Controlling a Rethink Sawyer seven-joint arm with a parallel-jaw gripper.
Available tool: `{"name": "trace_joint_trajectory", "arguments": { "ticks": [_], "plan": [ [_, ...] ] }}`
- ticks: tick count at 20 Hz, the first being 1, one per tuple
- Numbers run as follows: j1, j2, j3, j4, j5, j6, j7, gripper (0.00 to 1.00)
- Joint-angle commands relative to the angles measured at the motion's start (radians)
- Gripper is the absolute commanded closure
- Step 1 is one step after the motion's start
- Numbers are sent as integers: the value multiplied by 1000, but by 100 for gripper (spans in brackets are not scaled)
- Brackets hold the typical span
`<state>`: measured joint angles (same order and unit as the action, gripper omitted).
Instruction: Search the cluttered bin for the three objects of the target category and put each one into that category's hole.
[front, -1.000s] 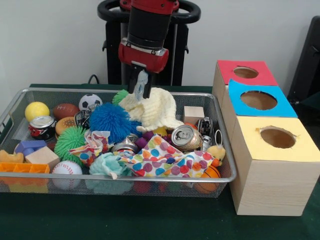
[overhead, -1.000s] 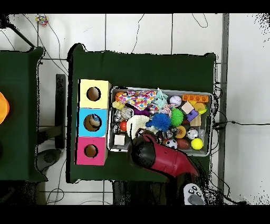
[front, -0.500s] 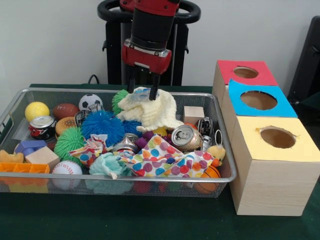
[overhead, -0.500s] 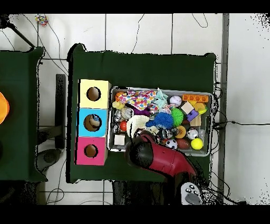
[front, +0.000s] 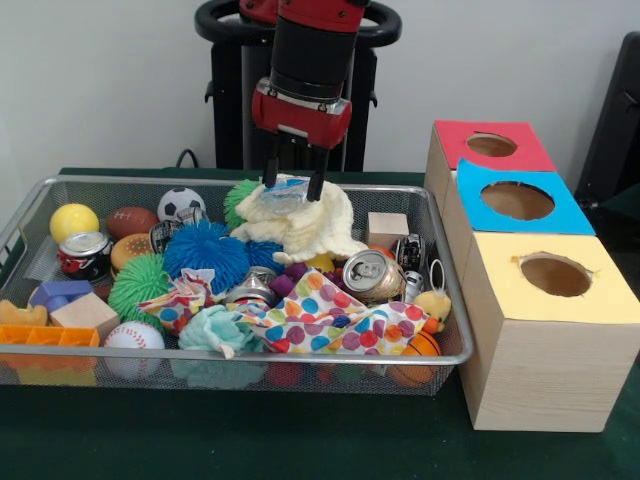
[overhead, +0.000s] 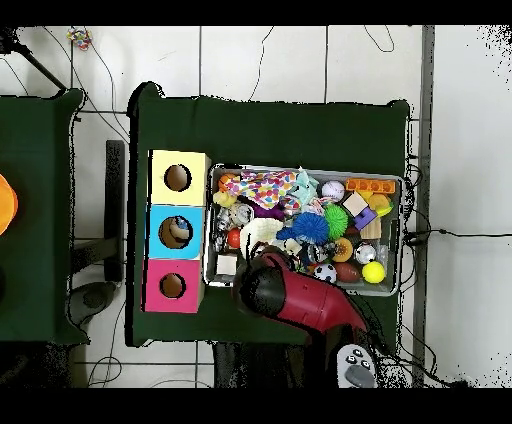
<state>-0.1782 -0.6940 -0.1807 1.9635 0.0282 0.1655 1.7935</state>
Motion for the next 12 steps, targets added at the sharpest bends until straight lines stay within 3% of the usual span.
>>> {"name": "trace_joint_trajectory", "arguments": {
  "ticks": [1,10,12],
  "plan": [
    [6,28,28,11,61,-6,223,0],
    [-12,57,42,18,57,-59,216,0],
    [10,75,7,8,48,-81,219,0]
  ]
}}
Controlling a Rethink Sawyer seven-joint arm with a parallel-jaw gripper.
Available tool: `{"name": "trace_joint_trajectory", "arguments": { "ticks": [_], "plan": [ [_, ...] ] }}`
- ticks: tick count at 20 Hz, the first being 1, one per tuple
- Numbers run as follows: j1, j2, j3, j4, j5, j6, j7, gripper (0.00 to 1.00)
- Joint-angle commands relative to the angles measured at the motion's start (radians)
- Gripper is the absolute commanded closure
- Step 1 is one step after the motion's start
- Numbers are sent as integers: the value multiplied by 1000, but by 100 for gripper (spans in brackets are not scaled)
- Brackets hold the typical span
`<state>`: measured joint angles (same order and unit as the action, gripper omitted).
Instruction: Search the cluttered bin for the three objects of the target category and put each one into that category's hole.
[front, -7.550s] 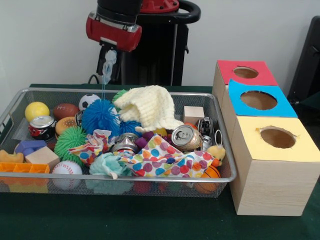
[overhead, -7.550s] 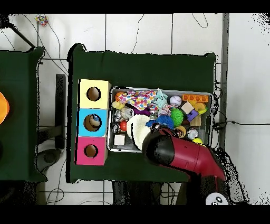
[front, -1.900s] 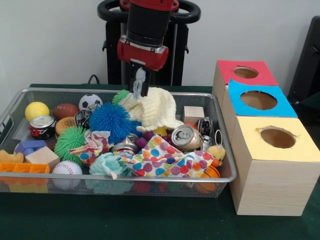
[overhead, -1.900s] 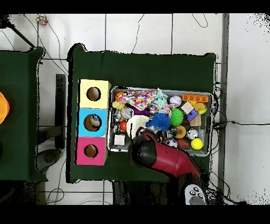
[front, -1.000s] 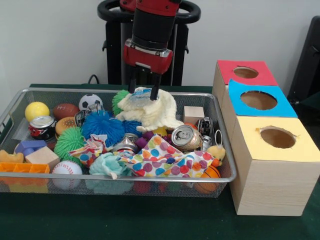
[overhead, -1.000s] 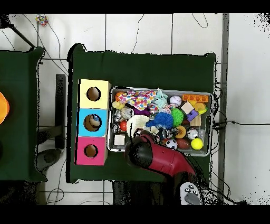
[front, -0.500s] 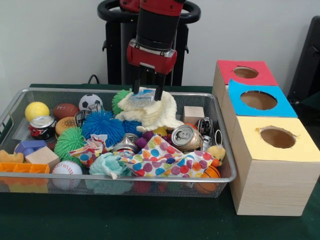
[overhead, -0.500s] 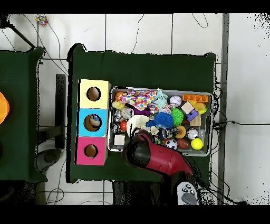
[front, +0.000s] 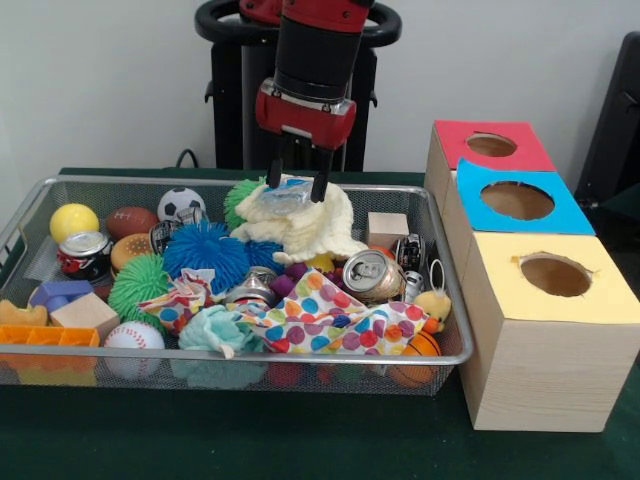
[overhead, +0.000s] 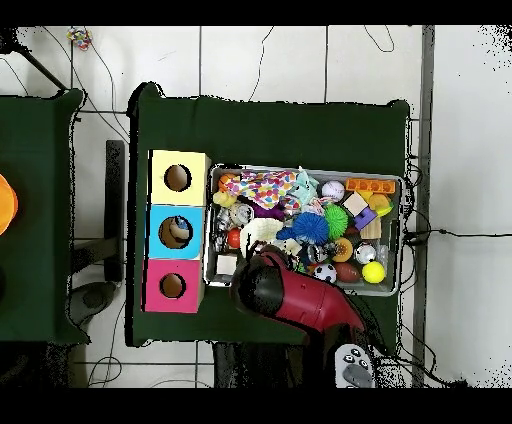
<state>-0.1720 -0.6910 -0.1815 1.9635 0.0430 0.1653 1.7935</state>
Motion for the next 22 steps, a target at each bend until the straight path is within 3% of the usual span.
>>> {"name": "trace_joint_trajectory", "arguments": {
  "ticks": [1,4,11,22],
  "plan": [
    [7,80,-1,5,30,-91,220,0],
    [60,124,-81,-26,38,-94,233,0],
    [53,185,-72,-11,58,-187,254,0],
    [59,193,-77,6,86,-205,235,0]
  ]
}}
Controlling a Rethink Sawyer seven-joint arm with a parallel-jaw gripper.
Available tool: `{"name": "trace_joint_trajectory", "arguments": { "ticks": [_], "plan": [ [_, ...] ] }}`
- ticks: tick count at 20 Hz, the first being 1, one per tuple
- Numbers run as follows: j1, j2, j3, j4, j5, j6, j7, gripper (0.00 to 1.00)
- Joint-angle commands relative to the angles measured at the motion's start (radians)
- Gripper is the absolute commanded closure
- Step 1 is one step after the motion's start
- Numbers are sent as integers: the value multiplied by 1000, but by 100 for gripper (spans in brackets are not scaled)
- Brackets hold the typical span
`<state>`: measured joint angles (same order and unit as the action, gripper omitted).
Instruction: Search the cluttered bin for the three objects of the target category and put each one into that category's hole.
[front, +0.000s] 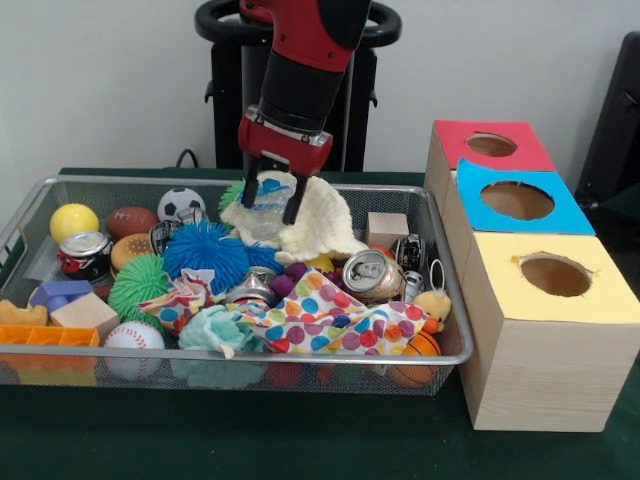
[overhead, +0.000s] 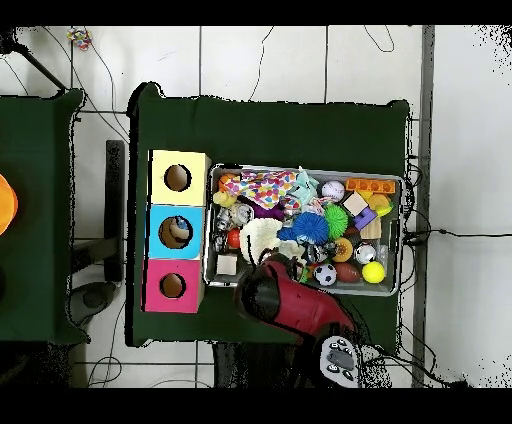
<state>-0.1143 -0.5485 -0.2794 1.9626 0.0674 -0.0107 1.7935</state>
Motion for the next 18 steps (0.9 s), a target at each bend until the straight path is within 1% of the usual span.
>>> {"name": "trace_joint_trajectory", "arguments": {
  "ticks": [1,6,9,13,18],
  "plan": [
    [2,49,21,11,62,-30,234,0],
    [2,41,20,18,67,-25,228,0],
    [1,49,22,16,65,-34,226,0],
    [14,76,15,11,70,-48,230,0],
    [19,111,35,37,90,-100,269,0]
  ]
}}
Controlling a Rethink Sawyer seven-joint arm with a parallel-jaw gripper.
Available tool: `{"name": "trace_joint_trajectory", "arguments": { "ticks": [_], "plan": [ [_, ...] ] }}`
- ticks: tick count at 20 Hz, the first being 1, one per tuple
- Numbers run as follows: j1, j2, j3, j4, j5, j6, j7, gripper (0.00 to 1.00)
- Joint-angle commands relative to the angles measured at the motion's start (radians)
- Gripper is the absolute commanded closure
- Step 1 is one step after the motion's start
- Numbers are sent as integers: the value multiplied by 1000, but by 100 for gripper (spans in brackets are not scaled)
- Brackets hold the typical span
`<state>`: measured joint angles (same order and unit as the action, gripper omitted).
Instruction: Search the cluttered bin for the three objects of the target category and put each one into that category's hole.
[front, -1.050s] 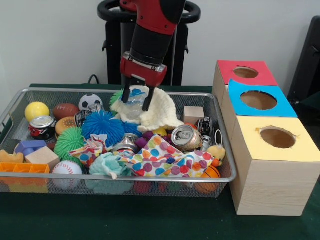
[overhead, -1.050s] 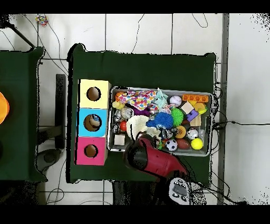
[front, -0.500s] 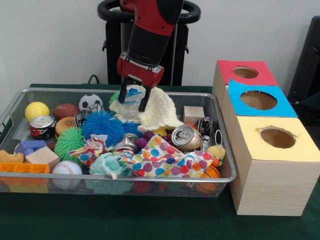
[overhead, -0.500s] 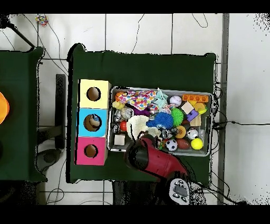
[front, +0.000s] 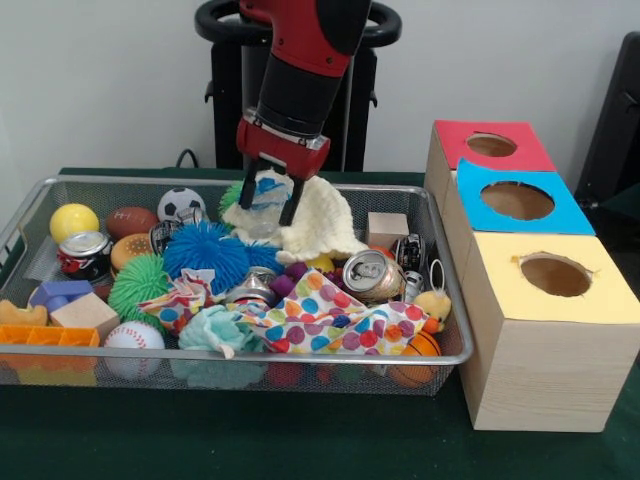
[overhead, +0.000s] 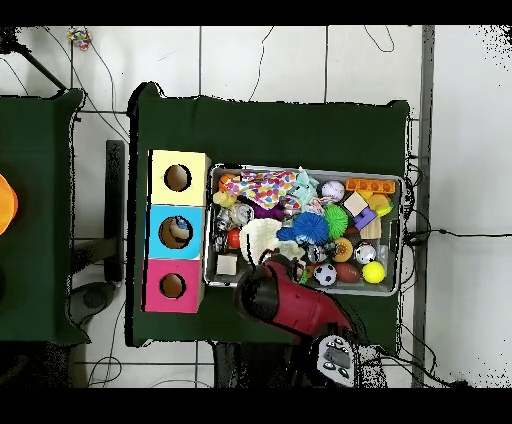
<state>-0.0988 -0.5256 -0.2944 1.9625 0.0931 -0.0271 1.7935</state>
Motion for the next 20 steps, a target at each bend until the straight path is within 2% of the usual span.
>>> {"name": "trace_joint_trajectory", "arguments": {
  "ticks": [1,9,20],
  "plan": [
    [-1,95,57,40,66,-93,273,0],
    [-11,127,84,57,83,-133,275,0],
    [24,130,53,51,113,-105,241,0]
  ]
}}
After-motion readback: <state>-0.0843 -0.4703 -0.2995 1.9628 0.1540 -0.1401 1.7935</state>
